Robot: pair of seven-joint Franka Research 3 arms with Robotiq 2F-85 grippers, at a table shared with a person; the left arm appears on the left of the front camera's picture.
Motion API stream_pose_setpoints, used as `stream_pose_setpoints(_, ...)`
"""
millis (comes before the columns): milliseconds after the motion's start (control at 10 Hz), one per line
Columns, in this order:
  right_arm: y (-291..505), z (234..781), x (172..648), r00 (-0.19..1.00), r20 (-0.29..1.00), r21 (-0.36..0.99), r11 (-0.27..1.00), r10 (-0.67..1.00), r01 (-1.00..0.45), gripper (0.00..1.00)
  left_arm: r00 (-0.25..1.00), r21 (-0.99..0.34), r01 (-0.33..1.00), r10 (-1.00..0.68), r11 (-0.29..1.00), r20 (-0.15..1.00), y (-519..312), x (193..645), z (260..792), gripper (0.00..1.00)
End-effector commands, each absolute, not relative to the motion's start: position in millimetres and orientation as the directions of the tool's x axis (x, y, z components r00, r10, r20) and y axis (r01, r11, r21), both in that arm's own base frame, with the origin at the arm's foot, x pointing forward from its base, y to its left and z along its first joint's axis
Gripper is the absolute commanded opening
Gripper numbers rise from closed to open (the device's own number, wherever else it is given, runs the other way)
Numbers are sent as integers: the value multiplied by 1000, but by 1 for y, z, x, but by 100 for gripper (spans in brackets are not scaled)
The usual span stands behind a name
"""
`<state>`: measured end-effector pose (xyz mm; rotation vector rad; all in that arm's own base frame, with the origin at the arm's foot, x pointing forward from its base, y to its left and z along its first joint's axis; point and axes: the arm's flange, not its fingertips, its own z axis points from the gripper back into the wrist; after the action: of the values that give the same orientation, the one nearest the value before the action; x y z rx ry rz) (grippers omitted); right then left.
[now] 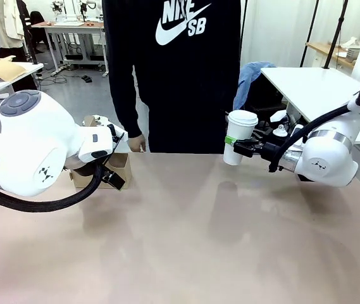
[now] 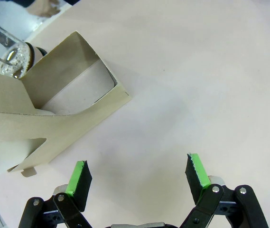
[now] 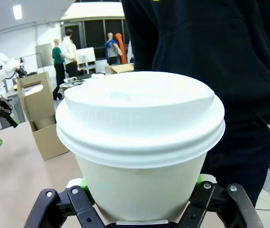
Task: Pour a drink into a cup and package it in a carrier.
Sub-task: When a person places the Paper Cup Lid on the 600 ml Paper Cup , lift the 600 ml Paper Cup.
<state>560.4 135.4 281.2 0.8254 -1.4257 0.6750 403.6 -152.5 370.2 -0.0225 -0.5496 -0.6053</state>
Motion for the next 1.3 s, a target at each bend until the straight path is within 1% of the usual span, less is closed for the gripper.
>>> stream_pose_setpoints(0, 138, 287, 560, 49, 996, 86, 565, -80, -820, 81, 684, 135, 546, -533, 827, 498, -152, 404, 370, 100)
stream_pose_setpoints(1200, 136, 283, 562, 49, 996, 82, 567, -74, -819, 81, 684, 135, 546, -533, 827, 498, -152, 404, 370, 100)
